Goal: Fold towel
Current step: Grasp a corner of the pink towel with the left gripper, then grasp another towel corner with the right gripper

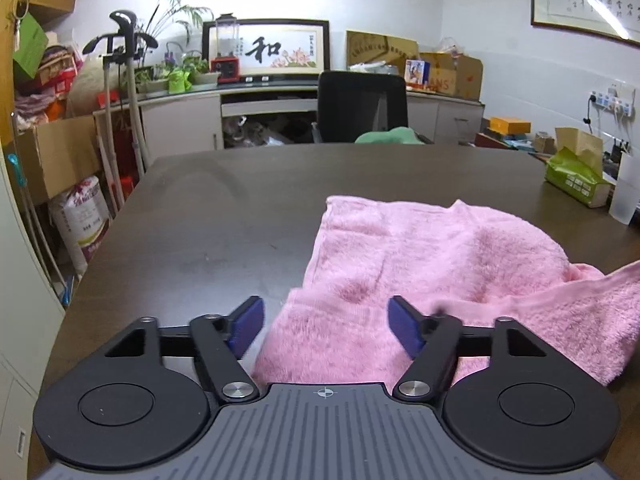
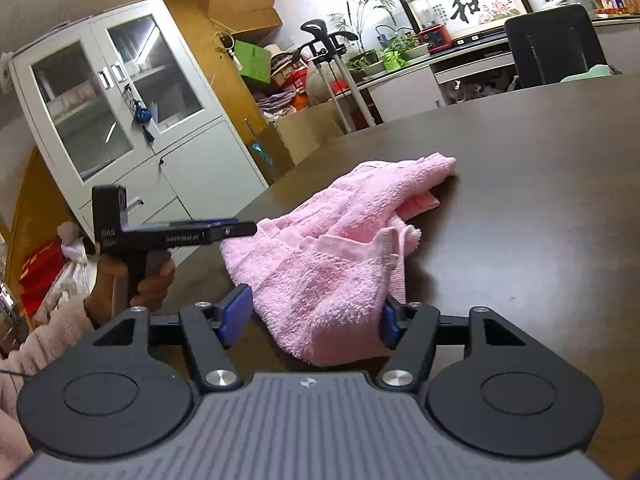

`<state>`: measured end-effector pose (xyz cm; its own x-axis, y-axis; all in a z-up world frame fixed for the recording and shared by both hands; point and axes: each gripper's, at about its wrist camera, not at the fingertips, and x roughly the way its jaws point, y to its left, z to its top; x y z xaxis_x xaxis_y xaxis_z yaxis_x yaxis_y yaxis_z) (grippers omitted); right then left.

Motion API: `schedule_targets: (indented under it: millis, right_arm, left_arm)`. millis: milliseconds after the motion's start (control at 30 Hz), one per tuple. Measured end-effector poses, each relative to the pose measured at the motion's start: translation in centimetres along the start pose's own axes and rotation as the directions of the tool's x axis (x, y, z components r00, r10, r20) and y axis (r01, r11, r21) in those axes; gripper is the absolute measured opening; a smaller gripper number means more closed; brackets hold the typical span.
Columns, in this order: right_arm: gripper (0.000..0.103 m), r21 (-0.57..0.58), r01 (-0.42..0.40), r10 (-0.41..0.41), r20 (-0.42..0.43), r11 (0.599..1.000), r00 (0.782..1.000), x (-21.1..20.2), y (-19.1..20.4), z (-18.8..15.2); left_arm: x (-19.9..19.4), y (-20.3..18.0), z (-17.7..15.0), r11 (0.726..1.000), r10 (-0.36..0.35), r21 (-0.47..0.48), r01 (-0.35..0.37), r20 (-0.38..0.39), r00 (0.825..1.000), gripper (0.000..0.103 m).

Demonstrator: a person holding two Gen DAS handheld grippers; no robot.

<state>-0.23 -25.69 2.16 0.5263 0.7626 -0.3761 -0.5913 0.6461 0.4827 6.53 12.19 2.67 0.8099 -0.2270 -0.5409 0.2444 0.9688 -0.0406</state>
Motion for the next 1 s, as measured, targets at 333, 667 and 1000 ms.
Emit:
schedule_targets:
  millis: [333,667,1000]
  right_arm:
    - [0.069,0.017,0.008,-0.008,-0.015,1.000,1.000,0.1,0.0,0.0]
    - [0.071,0.025,0.021,-0.021,-0.001,0.999,1.000,0.0,-0.2,0.1]
    - [0.017,0.018,0.081,-0.082,0.064,0.997,0.995,-1.0,-0.5,0.0]
  left_arm:
    - [1.7,-0.7,-0.3,0.999,-0.014,0.030,0.016,-0.072,0.997,0.032]
    - [-0.8,-2.6,-1.2,0.998,0.020,0.060,-0.022,0.040,0.999,0.007]
    - [-4.3,-3.3,-2.0,0.997,0.011,-0.084,0.000,0.142,0.990,0.005]
